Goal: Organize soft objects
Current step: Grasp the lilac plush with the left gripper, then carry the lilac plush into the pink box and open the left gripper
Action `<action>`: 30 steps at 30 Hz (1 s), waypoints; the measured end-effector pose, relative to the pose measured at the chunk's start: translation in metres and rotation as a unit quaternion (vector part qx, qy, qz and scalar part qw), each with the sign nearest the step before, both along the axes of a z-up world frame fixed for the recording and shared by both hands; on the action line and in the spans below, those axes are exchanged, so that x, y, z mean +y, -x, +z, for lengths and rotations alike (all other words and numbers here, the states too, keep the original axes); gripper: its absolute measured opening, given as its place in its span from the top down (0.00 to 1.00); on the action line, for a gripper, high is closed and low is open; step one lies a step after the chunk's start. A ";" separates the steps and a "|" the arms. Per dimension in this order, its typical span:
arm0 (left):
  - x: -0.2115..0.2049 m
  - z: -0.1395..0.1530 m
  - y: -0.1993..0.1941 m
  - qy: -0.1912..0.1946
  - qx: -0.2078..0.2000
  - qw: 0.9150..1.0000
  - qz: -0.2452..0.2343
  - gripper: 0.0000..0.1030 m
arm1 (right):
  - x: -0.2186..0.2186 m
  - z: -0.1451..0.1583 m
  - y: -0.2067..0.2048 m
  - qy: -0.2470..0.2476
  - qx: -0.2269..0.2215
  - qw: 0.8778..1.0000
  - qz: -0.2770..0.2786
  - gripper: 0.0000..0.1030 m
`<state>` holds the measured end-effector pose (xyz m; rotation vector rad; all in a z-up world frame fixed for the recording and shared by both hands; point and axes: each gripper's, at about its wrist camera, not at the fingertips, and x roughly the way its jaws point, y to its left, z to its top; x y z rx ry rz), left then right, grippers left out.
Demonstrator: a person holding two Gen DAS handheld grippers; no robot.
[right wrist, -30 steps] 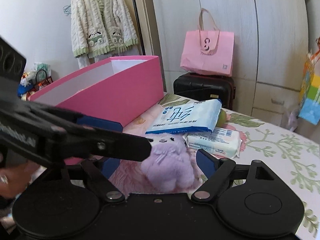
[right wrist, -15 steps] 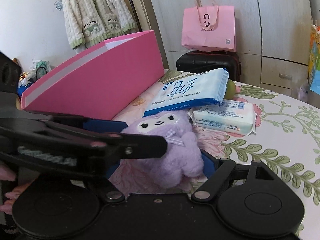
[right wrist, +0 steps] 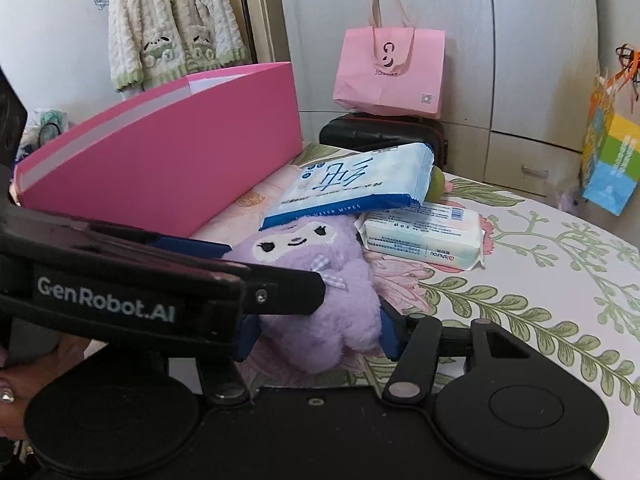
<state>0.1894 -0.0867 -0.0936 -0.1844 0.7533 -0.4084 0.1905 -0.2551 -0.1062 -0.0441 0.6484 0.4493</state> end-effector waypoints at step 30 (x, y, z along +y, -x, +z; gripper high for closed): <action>0.017 0.020 0.071 -0.008 0.014 0.995 -0.096 0.25 | 0.017 0.015 0.101 -0.064 0.011 0.993 -0.100 0.47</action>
